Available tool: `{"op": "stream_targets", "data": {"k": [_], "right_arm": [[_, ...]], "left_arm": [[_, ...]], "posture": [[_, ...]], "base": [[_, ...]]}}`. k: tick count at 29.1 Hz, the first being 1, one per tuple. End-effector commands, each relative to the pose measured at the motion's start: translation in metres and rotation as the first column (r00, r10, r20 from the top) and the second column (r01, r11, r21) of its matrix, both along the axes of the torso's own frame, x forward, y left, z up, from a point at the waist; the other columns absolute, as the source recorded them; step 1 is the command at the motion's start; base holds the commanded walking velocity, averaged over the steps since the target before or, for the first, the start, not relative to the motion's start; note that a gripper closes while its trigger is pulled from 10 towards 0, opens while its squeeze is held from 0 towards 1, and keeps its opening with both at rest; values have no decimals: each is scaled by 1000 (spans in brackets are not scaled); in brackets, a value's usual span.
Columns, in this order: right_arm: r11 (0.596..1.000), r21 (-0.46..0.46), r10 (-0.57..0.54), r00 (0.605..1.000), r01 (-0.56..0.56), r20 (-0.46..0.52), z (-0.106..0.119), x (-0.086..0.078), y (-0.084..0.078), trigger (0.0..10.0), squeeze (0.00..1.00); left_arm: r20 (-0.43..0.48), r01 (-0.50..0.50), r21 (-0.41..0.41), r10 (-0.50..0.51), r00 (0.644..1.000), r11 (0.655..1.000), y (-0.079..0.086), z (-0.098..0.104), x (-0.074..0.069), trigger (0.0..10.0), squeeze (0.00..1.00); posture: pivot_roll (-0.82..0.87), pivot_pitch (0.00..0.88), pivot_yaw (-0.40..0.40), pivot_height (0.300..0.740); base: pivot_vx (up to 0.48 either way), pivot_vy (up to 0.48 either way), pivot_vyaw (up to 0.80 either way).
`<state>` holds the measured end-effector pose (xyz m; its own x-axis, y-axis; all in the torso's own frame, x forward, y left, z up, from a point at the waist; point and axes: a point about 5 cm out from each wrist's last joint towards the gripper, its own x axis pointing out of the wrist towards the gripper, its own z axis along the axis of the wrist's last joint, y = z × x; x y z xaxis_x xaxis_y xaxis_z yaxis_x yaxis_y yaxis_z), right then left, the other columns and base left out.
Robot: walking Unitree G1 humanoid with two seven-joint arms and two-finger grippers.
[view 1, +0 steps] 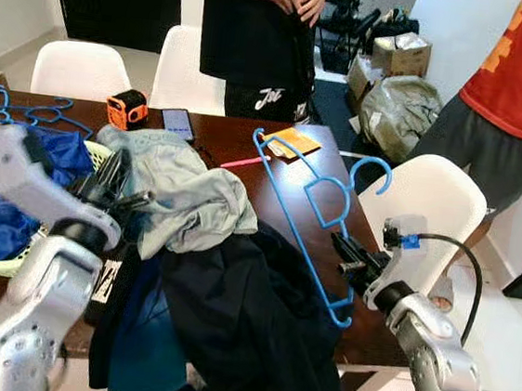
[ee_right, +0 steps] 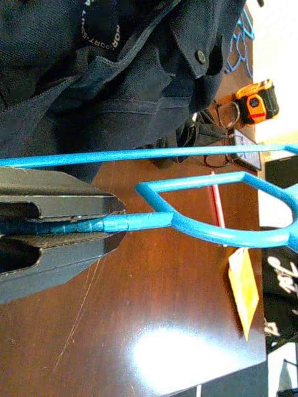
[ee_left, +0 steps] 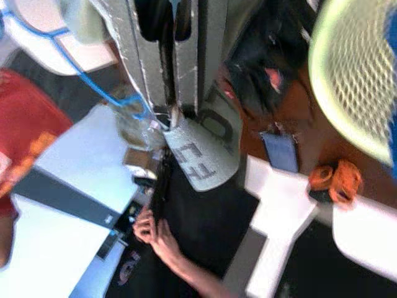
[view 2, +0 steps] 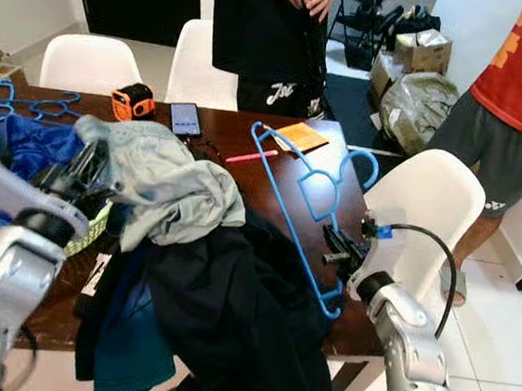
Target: Hang hanger
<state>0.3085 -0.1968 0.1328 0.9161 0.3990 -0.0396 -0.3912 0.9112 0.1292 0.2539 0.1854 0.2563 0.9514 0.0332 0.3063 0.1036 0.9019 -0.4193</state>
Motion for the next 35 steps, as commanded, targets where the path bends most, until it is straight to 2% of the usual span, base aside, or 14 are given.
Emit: {"op": "stream_targets", "data": {"k": [1, 9, 12, 14, 15, 17, 18, 19, 21, 23, 24, 31, 32, 35], "right_arm": [[1000, 4, -4, 1000, 4, -5, -1, 0, -1, 10000, 0], [1000, 11, -1, 1000, 1, -9, -4, 0, 1, 10000, 0], [1000, 13, 0, 1000, 1, -10, -4, 0, 1, 10000, 0], [1000, 21, 0, 1000, 0, -12, -5, 0, 2, 10000, 0], [1000, 21, 0, 1000, 0, -12, -5, 0, 2, 10000, 0], [1000, 27, 0, 1000, 1, -14, -6, 0, 3, 10000, 0], [1000, 27, 0, 1000, 1, -14, -6, 0, 3, 10000, 0], [1000, 29, -1, 1000, 1, -15, -6, 0, 3, 10000, 0], [1000, 30, -2, 1000, 2, -15, -6, 1, 4, 10000, 0], [1000, 30, -2, 1000, 2, -15, -6, 1, 4, 10000, 0], [999, 32, -3, 1000, 3, -14, -6, 0, 4, 10000, 0], [999, 40, -8, 1000, 8, -15, -7, 0, 4, 10000, 0], [999, 42, -7, 1000, 8, -16, -7, 0, 4, 10000, 0], [999, 43, -6, 1000, 7, -18, -7, 1, 5, 10000, 0]], "left_arm": [[18, 2, 87, -4, 1000, 996, -4, 6, 1, 10000, 0], [46, 27, 209, -37, 998, 977, -13, 13, 10, 10000, 0], [53, 48, 219, -61, 997, 975, -16, 16, 13, 10000, 0], [78, 132, 287, -160, 984, 949, -31, 26, 18, 10000, 0], [78, 132, 287, -160, 984, 949, -31, 26, 18, 10000, 0], [121, 196, 349, -252, 960, 916, -46, 44, 23, 10000, 0], [121, 196, 349, -252, 960, 916, -46, 44, 23, 10000, 0], [152, 213, 365, -284, 947, 906, -50, 55, 25, 10000, 0], [174, 220, 378, -302, 937, 899, -53, 63, 27, 10000, 0], [174, 220, 378, -302, 937, 899, -53, 63, 27, 10000, 0], [192, 229, 386, -321, 927, 893, -54, 69, 28, 0, 0], [207, 233, 435, -348, 914, 870, -57, 75, 29, 0, 0], [205, 243, 452, -365, 908, 858, -58, 78, 30, 0, 0], [210, 266, 444, -388, 898, 856, -59, 82, 31, 0, 0]], "posture": [[-8, 5, -65, 740], [-4, 0, -58, 740], [-6, 0, -56, 740], [-3, 0, -55, 740], [-3, 0, -55, 740], [-5, 0, -52, 740], [-5, 0, -52, 740], [-6, 0, -50, 740], [-8, 0, -48, 740], [-8, 0, -48, 740], [-10, 0, -44, 740], [-5, 0, -45, 740], [-1, 0, -47, 740], [-1, 0, -46, 740]], "base": [[0, 0, 0], [0, 0, 0], [0, 0, 0], [0, 0, 0], [0, 0, 0], [0, 0, 0], [0, 0, 0], [0, 0, 0], [0, 0, 0], [0, 0, 0], [0, 0, 0], [0, 0, 0], [0, 0, 0], [0, 0, 0]]}}
